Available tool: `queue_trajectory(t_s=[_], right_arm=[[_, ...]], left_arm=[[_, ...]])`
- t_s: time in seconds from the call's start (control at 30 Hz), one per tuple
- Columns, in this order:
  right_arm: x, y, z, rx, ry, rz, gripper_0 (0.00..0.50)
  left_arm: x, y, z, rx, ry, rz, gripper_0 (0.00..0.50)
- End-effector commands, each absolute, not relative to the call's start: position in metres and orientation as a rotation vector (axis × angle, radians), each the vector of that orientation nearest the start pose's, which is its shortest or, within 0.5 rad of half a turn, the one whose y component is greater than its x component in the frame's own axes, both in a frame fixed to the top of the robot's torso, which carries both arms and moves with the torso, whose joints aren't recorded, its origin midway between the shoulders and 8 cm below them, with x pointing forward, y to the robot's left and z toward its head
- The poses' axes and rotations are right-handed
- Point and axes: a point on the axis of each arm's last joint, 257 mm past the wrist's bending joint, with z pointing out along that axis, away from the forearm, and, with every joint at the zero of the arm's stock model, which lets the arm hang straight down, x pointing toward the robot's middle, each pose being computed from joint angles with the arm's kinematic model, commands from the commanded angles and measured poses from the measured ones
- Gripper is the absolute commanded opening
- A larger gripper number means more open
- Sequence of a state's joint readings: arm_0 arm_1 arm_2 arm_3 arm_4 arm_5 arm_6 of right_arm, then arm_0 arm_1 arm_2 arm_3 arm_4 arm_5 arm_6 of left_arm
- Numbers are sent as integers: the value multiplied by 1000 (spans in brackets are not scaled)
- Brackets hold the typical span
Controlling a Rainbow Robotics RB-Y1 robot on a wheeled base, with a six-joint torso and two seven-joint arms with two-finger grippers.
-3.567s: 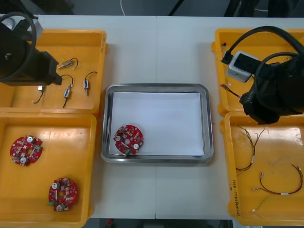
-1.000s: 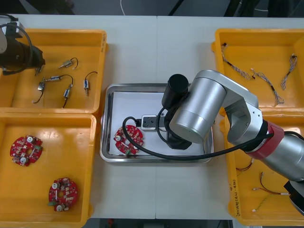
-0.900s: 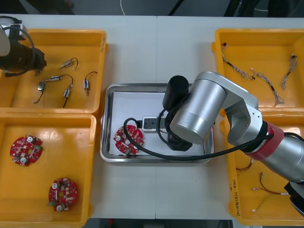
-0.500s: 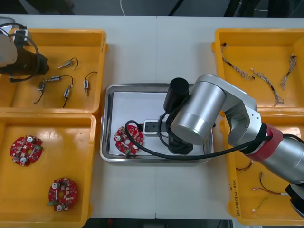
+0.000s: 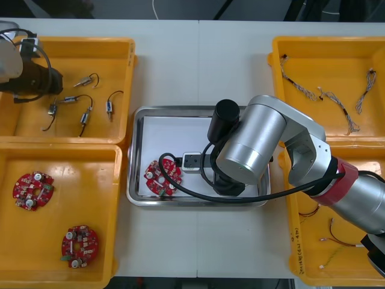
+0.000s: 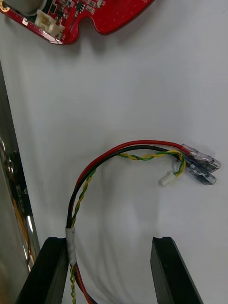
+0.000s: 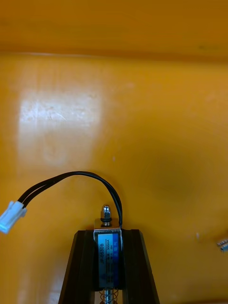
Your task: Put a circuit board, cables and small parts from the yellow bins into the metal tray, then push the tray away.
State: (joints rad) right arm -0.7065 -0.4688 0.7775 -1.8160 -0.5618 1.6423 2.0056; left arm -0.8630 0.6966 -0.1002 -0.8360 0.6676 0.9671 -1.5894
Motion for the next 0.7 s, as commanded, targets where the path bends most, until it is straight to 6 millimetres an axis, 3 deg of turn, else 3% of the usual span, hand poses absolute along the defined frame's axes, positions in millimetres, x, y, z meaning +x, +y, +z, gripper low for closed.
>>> queue_trajectory(t_s=[0.03, 0.37, 0.7], right_arm=[[419, -52, -270, -1864, 2048, -258, 500], [430, -58, -243, -1798, 2069, -259, 500], [425, -60, -223, -1797, 2130, -270, 500]], left_arm=[[658, 401, -146, 39, 2334, 50, 0], [640, 403, -114, 37, 2369, 41, 0], [608, 410, -93, 38, 2452, 82, 0]])
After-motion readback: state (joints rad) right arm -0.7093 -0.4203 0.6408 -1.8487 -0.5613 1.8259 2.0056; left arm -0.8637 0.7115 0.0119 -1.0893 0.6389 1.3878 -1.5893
